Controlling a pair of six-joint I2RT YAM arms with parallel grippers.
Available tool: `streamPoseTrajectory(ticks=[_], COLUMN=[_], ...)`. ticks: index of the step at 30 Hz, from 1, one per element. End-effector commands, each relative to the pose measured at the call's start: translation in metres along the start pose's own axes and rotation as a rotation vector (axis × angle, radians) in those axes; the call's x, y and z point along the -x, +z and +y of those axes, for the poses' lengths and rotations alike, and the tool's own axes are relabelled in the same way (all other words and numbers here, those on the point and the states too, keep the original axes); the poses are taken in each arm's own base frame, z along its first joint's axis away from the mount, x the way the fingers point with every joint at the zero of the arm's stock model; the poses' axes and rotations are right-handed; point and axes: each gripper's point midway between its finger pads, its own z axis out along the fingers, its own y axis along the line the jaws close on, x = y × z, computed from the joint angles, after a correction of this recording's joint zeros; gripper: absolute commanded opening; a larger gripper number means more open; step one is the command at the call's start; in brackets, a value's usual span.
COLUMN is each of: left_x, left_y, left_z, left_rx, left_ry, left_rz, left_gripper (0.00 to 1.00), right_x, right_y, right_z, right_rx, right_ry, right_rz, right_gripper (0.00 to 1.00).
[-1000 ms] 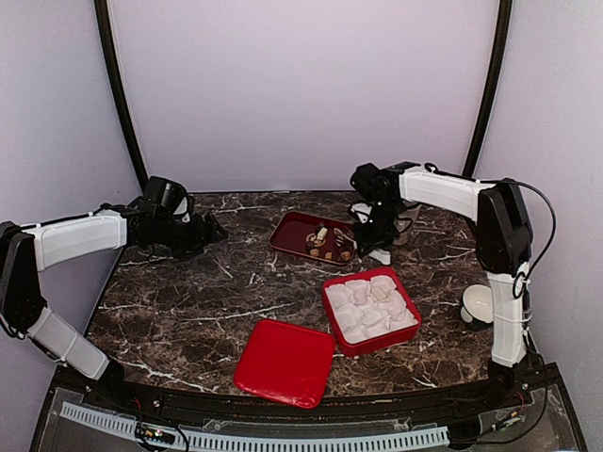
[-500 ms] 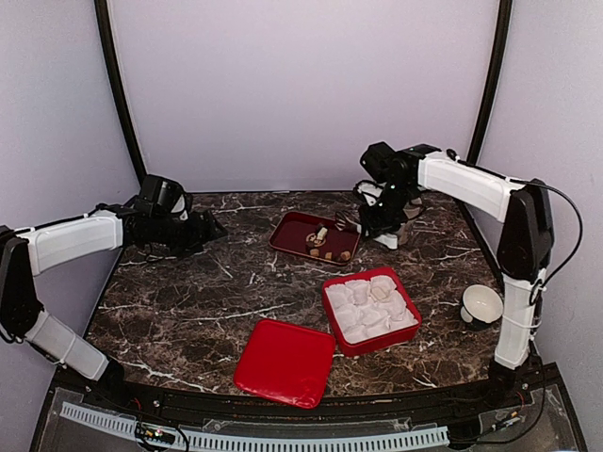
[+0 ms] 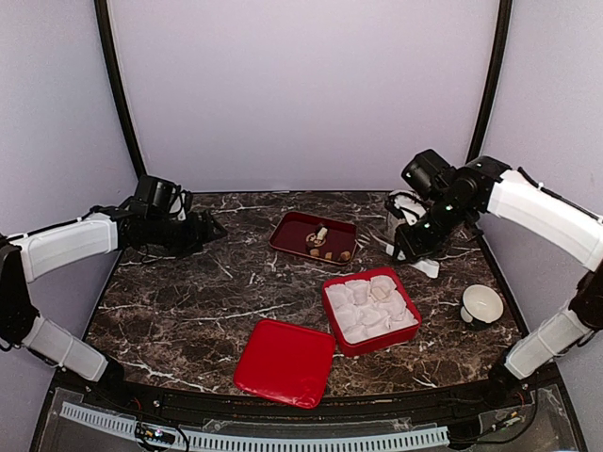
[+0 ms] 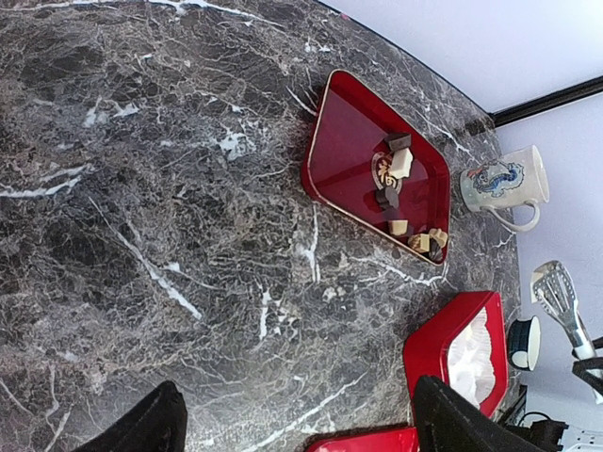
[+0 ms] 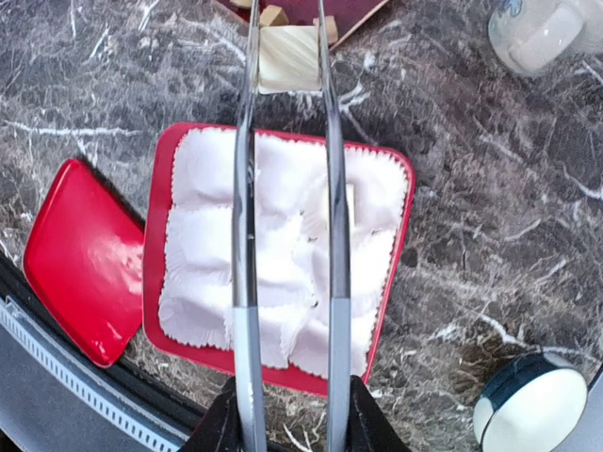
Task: Pack the chocolate
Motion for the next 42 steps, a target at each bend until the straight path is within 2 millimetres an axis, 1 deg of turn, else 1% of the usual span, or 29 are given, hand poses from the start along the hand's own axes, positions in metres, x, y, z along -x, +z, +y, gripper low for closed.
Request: streamPoseTrajectory(ticks=[1,3,5,9,10,11,13,20,23,26,28,30,33,34,37,40,42], left_x=[-0.006,-0.008,-0.01,-0.014,-0.014,-0.015,-0.016,-0.02,-0.021,-0.022,-0.023,-0.021,-0.021,-0.021,-0.02,-0.02,-0.019], left_y=[-0.011,-0.012,-0.012,-0.014,-0.015,-0.015,-0.016,-0.019,-0.02,-0.019,-0.018,-0.018,-0.017,-0.017,-0.015,-0.014,-0.013], left_z=[-0.002,-0.002,-0.001,0.001,0.002,0.002,0.003,0.007,0.01,0.011,0.011,0.011,0.01,0.01,0.009,0.008,0.007], left_rx=[-0.033,-0.036,-0.036,-0.035,-0.033,-0.031,-0.029,-0.014,-0.007,-0.002,-0.002,-0.003,-0.003,-0.004,-0.01,-0.015,-0.019], left_ry=[0.017,0.015,0.011,0.006,0.007,0.003,-0.006,-0.02,-0.022,-0.026,-0.027,-0.026,-0.024,-0.023,-0.02,-0.018,-0.015], left_rz=[-0.005,-0.005,-0.004,-0.002,-0.004,-0.003,-0.003,-0.002,-0.005,0.0,0.002,0.0,0.001,0.002,0.004,0.006,0.006], left_gripper=[0.85,0.85,0.85,0.85,0.85,0.85,0.85,0.85,0.85,0.85,0.85,0.85,0.85,0.85,0.85,0.85,0.85], right_x=[-0.031,-0.046,-0.056,-0.062,-0.059,-0.066,-0.069,-0.068,-0.066,-0.064,-0.065,-0.064,-0.064,-0.056,-0.049,-0.037,-0.027], right_y=[-0.004,0.0,0.008,0.026,0.029,0.038,0.047,0.061,0.064,0.066,0.067,0.066,0.061,0.054,0.039,0.02,0.011], right_z=[0.013,0.016,0.018,0.022,0.024,0.022,0.021,0.021,0.019,0.02,0.019,0.018,0.018,0.021,0.025,0.03,0.033], right_rx=[0.036,0.042,0.043,0.045,0.05,0.042,0.034,0.02,0.006,0.004,-0.002,-0.007,-0.011,-0.002,0.011,0.031,0.033], right_ry=[0.04,0.052,0.056,0.063,0.063,0.067,0.063,0.037,0.035,0.034,0.035,0.033,0.034,0.033,0.033,0.029,0.02], right_rz=[0.01,0.034,0.052,0.064,0.059,0.081,0.103,0.126,0.127,0.128,0.134,0.134,0.133,0.109,0.09,0.044,0.023], right_gripper=[0.27,0.27,0.27,0.27,0.27,0.27,0.27,0.29,0.29,0.31,0.35,0.38,0.39,0.39,0.38,0.38,0.38])
